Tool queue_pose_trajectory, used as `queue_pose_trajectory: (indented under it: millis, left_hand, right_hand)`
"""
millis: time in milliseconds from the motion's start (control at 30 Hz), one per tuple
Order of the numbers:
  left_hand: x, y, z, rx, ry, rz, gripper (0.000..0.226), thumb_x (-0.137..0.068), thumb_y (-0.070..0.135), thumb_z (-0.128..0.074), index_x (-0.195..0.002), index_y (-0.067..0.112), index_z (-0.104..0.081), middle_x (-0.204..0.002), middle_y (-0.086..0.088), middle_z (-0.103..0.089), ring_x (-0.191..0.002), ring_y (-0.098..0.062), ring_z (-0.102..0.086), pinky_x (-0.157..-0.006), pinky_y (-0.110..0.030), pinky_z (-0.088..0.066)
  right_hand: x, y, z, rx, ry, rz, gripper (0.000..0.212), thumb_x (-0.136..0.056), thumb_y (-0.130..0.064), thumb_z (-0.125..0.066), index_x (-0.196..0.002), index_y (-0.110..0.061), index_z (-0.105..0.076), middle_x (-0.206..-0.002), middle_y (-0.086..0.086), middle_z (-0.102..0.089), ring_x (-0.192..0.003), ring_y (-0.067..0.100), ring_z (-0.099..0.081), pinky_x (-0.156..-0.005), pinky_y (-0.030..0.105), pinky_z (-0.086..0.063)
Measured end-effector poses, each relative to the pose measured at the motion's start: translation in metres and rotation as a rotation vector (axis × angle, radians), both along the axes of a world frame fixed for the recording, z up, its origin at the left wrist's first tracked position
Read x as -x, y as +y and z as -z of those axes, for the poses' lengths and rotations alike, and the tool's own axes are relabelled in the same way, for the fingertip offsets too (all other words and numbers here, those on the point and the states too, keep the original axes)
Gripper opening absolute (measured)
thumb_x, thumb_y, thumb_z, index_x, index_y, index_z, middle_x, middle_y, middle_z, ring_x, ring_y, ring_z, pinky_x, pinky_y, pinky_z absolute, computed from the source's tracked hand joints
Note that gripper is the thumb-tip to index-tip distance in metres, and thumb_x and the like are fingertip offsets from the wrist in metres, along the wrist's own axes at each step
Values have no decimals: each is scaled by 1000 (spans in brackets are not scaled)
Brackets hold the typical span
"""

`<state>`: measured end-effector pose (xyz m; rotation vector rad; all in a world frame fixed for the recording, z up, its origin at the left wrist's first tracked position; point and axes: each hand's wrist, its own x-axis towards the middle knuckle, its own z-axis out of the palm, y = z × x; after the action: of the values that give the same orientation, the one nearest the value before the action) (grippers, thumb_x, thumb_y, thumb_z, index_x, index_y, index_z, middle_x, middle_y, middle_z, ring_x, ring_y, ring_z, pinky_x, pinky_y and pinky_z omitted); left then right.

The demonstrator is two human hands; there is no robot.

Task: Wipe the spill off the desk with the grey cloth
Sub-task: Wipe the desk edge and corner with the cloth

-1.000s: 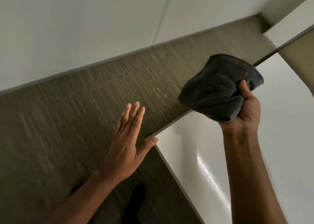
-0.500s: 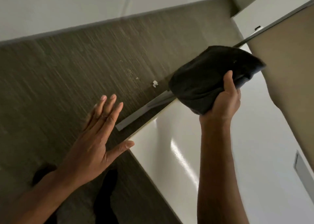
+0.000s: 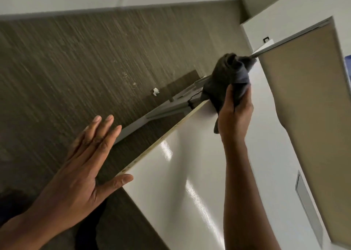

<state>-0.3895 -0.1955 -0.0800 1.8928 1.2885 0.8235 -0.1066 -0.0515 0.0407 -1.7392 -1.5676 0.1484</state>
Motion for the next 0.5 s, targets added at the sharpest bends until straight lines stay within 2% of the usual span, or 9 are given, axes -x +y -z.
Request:
queue_pose_trajectory:
  millis: [67, 100, 167, 233, 333, 400, 500]
  left_hand:
    - [0, 1, 0, 4, 9, 5, 95, -97, 76, -33, -164, 10, -21, -175, -4, -12, -162, -26, -7, -130, -30, -3]
    - [0, 1, -1, 5, 13, 6, 95, -97, 76, -33, -164, 10, -21, -175, -4, -12, -162, -26, -7, -130, -30, -3]
    - [0, 1, -1, 14, 8, 9, 96, -97, 76, -33, -164, 9, -22, -175, -4, -12, -162, -25, -7, -130, -30, -3]
    - [0, 1, 1, 26, -8, 14, 97, -96, 77, -34, -164, 9, -20, -175, -4, -11, -162, -25, -6, -130, -32, -4]
    - [0, 0, 4, 23, -12, 14, 99, -95, 78, -35, -165, 11, -18, -175, -4, -11, -162, -26, -7, -130, -36, -8]
    - [-1, 1, 6, 15, -16, 20, 100, -94, 80, -36, -165, 11, -17, -175, -5, -12, -162, -27, -8, -129, -38, -9]
    - [-2, 2, 10, -1, -10, 33, 104, -92, 82, -36, -165, 10, -17, -175, -6, -12, -162, -28, -8, -130, -36, -7]
  right_hand:
    - [-6, 3, 13, 241, -136, -115, 29, -105, -17, -47, -131, -18, -59, -124, -5, -67, -113, 5, -62, -100, 33, -54]
    - [-11, 5, 20, 342, -228, -167, 29, -104, -19, -46, -130, -17, -60, -127, 1, -65, -116, 15, -61, -103, 44, -51]
    - [-19, 4, 29, 482, -366, -234, 31, -101, -23, -46, -128, -20, -61, -131, 3, -63, -123, 23, -56, -107, 54, -45]
    - [-19, 4, 31, 525, -398, -235, 34, -99, -27, -45, -129, -24, -61, -133, -1, -62, -126, 22, -54, -111, 55, -41]
    - [-20, 7, 29, 551, -326, -201, 33, -99, -34, -43, -125, -27, -62, -124, -7, -62, -118, 21, -57, -108, 53, -45]
    - [-20, 9, 28, 571, -317, -202, 33, -100, -33, -43, -124, -26, -64, -122, -6, -63, -116, 21, -57, -107, 52, -46]
    - [-21, 6, 28, 574, -392, -244, 36, -100, -28, -46, -128, -17, -65, -132, 0, -63, -125, 21, -54, -113, 52, -40]
